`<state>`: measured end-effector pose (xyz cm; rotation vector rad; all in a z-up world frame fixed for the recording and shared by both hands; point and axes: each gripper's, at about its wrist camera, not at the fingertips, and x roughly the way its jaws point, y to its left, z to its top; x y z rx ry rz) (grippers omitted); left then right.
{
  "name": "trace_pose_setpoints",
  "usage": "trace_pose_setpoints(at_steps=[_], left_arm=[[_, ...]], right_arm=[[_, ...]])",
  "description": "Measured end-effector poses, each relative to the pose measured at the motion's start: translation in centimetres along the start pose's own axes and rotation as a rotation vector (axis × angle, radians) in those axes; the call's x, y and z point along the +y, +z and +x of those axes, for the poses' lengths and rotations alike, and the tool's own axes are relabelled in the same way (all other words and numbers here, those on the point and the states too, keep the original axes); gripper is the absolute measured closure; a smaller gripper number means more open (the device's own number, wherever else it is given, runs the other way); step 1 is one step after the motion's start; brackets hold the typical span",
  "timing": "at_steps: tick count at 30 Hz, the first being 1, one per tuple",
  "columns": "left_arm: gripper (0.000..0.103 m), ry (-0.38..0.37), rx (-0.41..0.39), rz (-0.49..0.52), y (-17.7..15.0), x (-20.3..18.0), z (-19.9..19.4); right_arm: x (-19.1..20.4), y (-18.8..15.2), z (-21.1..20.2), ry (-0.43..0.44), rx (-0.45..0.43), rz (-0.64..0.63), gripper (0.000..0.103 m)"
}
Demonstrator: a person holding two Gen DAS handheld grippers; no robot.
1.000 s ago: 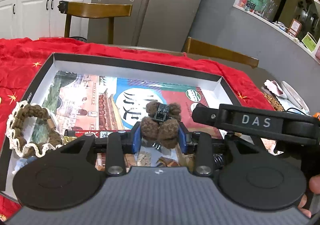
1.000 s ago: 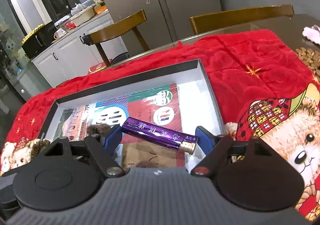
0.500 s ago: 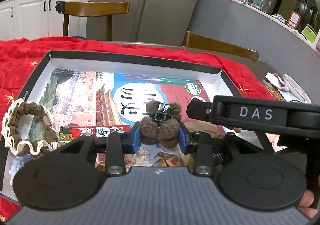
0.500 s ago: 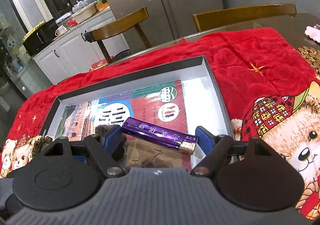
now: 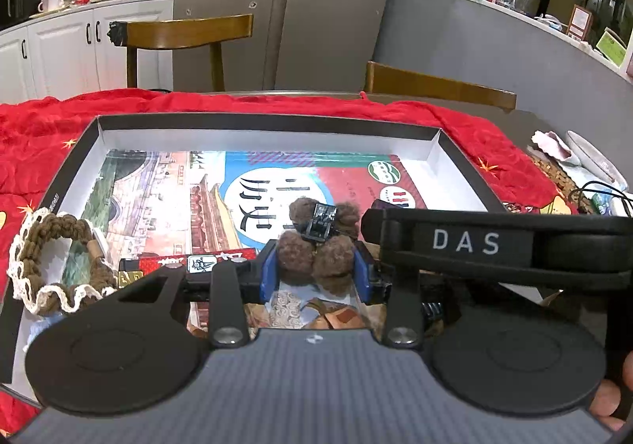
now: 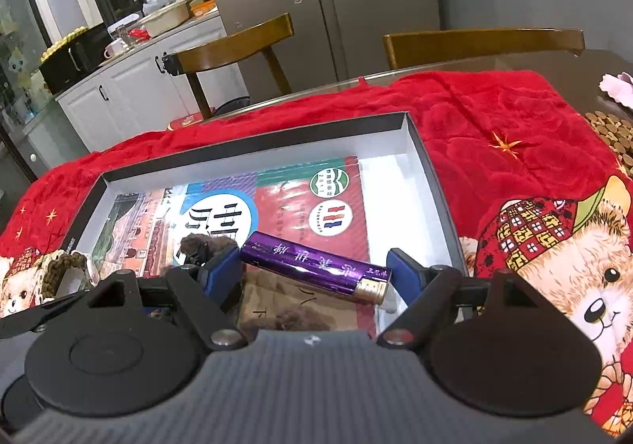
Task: Organize objects
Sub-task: 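Lower both items into the box and open the left gripper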
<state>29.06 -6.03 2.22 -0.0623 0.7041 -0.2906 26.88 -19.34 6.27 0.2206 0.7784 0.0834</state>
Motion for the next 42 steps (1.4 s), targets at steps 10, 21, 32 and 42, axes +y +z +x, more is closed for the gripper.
trace_pose_setpoints(at_steps=[10,21,32,42], left_arm=[[0.058,0.001,-0.001,-0.001,0.0,-0.1,0.0],[0.040,-0.053,0.018,-0.026,0.3,0.3,0.0],[0.035,-0.061,-0.025,-0.031,1.4,0.8,-1.5],[0.035,-0.053,-0.131,-0.040,4.5,2.1,-6.8]], right_arm=[[-0.1,0.0,0.0,0.008,0.003,0.002,0.022],[-0.5,0.3,-0.2,0.055,0.013,0.035,0.020],[-2.1,1.3,-1.5,0.148,0.001,0.160,0.012],[-1.0,2.2,-6.5,0.175,-0.143,0.132,0.007]])
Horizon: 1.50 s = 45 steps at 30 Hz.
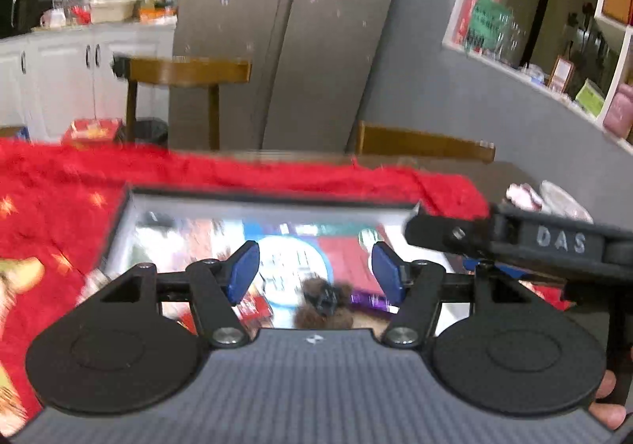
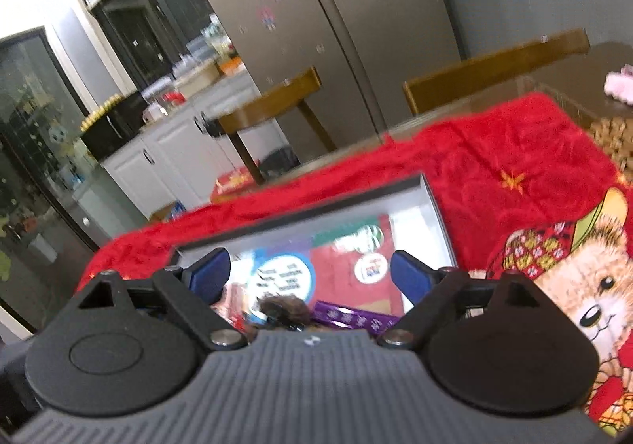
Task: Organize objects
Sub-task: 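Lower both items into the box and open the left gripper, then raise both open grippers out of the box and move toward the scrunchies, then grasp the black white-lace scrunchie with left gripper while right grasps the cream crochet scrunchie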
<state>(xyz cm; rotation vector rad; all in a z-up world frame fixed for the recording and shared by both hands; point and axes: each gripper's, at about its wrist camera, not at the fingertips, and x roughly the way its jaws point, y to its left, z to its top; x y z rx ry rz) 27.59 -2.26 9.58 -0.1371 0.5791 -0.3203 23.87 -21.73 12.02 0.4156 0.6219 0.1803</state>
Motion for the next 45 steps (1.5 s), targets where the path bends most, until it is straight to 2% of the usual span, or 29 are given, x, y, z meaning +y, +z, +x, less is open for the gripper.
trace_pose_setpoints(at_steps=[5,9,12,14,18,22,24,26,29,33,37,40,45], left_arm=[[0.034,0.006,-0.143,0.046,2.2,0.4,-6.1],[0.033,-0.005,-0.196,0.038,2.6,0.5,-10.6],[0.033,0.019,-0.209,0.074,1.6,0.5,-13.5],[0.033,0.066,-0.216,0.101,0.5,0.9,-15.5],[0.033,0.135,-0.230,0.088,-1.4,3.0,-19.8],[0.033,0.155,-0.236,0.049,-2.9,5.5,-23.9],[0.033,0.162,-0.243,0.028,-4.0,6.4,-25.7],[0.033,0.154,-0.245,0.018,-5.3,7.0,-27.0],[0.033,0.129,-0.220,0.027,-8.2,7.6,-27.9],[0.033,0.120,-0.118,0.080,-10.6,7.1,-26.3],[0.033,0.141,-0.139,0.133,-12.7,6.2,-25.0],[0.033,0.130,-0.104,0.136,-13.6,6.2,-23.3],[0.033,0.120,-0.069,0.119,-14.1,6.7,-20.3]], right_arm=[[1.7,1.0,-4.3,0.045,-0.104,-0.038,0.007],[2.6,1.8,-8.3,0.096,-0.178,-0.051,0.006],[3.2,2.0,-11.0,0.101,-0.234,-0.068,0.005],[3.9,2.0,-12.6,0.089,-0.270,-0.099,0.005],[4.6,1.5,-15.3,0.074,-0.322,-0.107,0.002],[6.0,-0.4,-16.3,0.066,-0.322,-0.134,0.002],[7.1,-2.0,-16.6,0.039,-0.336,-0.177,0.002],[8.3,-4.2,-17.1,-0.025,-0.384,-0.251,0.002],[9.7,-7.7,-17.9,-0.117,-0.450,-0.326,0.002],[9.7,-11.6,-18.3,-0.100,-0.415,-0.327,0.004],[8.9,-15.1,-17.9,-0.107,-0.419,-0.319,0.004],[8.5,-17.6,-16.9,-0.132,-0.447,-0.333,0.005],[8.2,-19.6,-14.1,-0.140,-0.321,-0.369,0.009]])
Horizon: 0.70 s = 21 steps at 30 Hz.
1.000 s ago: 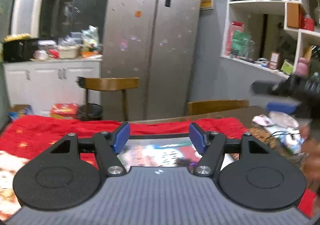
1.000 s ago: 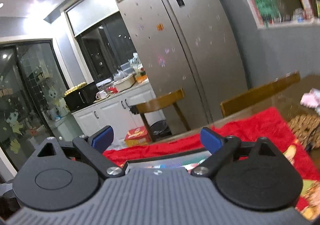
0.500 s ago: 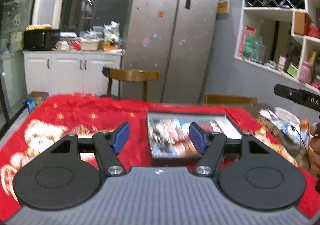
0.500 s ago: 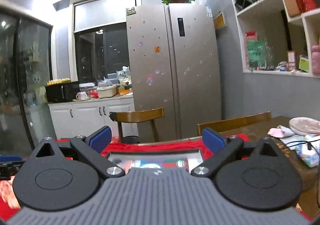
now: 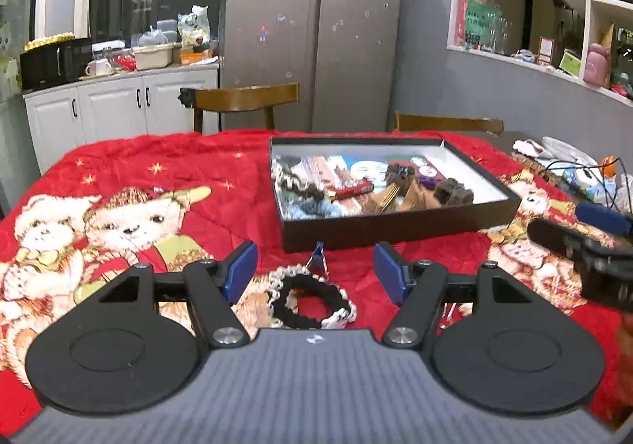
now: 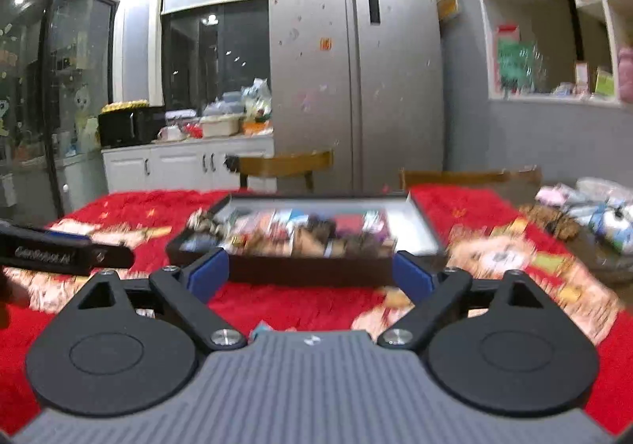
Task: Organize objects
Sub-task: 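Grasp the black white-lace scrunchie with left gripper while right grasps the cream crochet scrunchie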
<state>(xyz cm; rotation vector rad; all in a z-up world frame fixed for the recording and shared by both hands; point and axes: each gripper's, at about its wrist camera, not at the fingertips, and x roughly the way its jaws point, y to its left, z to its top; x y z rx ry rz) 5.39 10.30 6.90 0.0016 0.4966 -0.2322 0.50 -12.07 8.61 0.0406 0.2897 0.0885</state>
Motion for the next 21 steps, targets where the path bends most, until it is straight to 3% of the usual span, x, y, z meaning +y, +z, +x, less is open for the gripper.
trace_pose_setpoints(at_steps=[7,13,19,21], left_arm=[[0.033,0.046,0.141,-0.048,-1.6,1.1,4.4],[0.034,0.066,0.173,-0.118,-2.5,2.6,5.9],[0.042,0.098,0.146,-0.107,-3.0,2.2,6.0],[0.043,0.095,0.140,-0.086,-3.1,1.9,6.0]], right_arm=[[-0.1,-2.2,2.5,0.016,0.189,-0.007,0.011],[-0.9,-3.4,4.2,0.017,0.331,0.068,0.017],[-1.3,-3.7,3.7,0.045,0.339,0.108,0.029],[-1.0,-3.6,3.5,0.064,0.335,0.098,0.041]])
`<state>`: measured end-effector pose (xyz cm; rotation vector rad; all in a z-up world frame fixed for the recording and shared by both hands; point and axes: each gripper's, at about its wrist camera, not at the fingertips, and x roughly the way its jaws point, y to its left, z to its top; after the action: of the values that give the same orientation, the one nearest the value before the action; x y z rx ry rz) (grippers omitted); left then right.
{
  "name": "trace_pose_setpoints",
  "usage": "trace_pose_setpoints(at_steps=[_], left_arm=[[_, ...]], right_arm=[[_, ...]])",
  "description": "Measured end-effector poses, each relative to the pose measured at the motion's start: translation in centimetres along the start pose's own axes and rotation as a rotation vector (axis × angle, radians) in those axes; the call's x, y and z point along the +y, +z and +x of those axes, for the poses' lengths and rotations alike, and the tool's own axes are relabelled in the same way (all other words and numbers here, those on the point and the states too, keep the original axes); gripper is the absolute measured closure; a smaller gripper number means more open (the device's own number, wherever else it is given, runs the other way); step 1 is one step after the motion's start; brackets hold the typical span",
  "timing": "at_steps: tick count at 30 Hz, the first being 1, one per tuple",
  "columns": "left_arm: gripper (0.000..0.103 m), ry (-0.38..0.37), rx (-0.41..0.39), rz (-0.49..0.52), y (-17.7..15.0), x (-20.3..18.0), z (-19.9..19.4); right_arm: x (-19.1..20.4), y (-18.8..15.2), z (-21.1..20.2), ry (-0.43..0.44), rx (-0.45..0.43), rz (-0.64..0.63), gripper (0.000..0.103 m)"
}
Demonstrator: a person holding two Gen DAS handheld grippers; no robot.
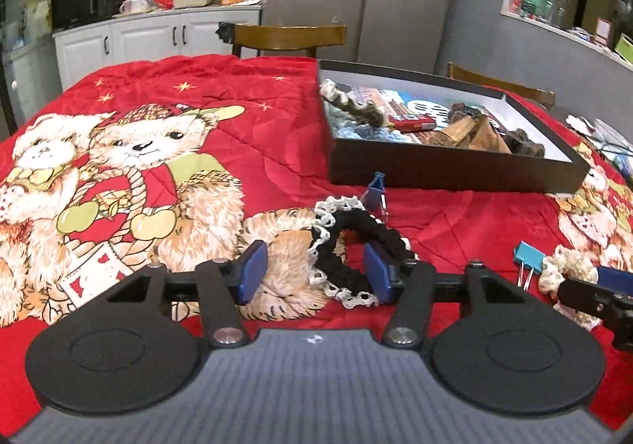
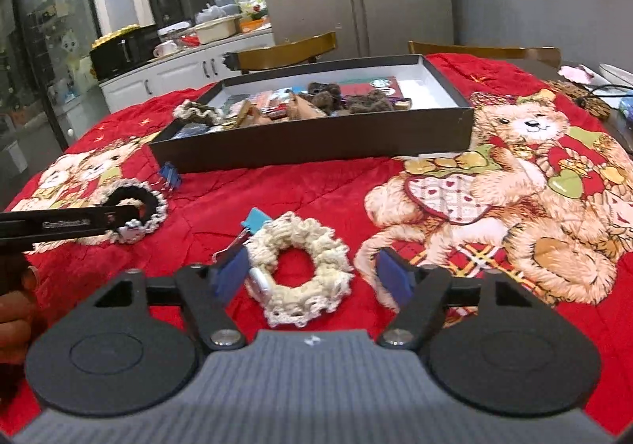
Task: Organize objects
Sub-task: 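Grasp the black white-lace scrunchie with left gripper while right grasps the cream crochet scrunchie, then lift both held scrunchies off the blanket toward the black box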
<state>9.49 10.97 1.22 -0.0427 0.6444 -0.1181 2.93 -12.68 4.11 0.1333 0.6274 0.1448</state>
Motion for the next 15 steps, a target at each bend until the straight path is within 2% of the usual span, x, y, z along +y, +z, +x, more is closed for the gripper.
trace_pose_setpoints(at_steps=[2,3,5,8,15], left_arm=[[0.050,0.016,-0.013,0.037,-0.21,-0.46,0.07],[0.051,0.020,-0.014,0.052,-0.28,-0.69,0.07],[0.060,0.020,-0.021,0.071,-0.39,-1.02,-0.04],[0.070,-0.001,-0.022,0.077,-0.44,-1.02,-0.10],[0.077,-0.008,-0.027,0.052,-0.49,-0.64,-0.10]], right_arm=[[0.24,-0.08,-0.23,0.035,-0.005,-0.016,0.054],[0.22,-0.10,-0.30,0.056,-0.006,-0.011,0.059],[0.25,-0.09,-0.30,0.083,-0.004,-0.007,0.066],[0.38,-0.06,-0.34,0.086,-0.009,-0.008,0.076],[0.07,0.08,-0.29,0.090,-0.019,0.016,0.083]])
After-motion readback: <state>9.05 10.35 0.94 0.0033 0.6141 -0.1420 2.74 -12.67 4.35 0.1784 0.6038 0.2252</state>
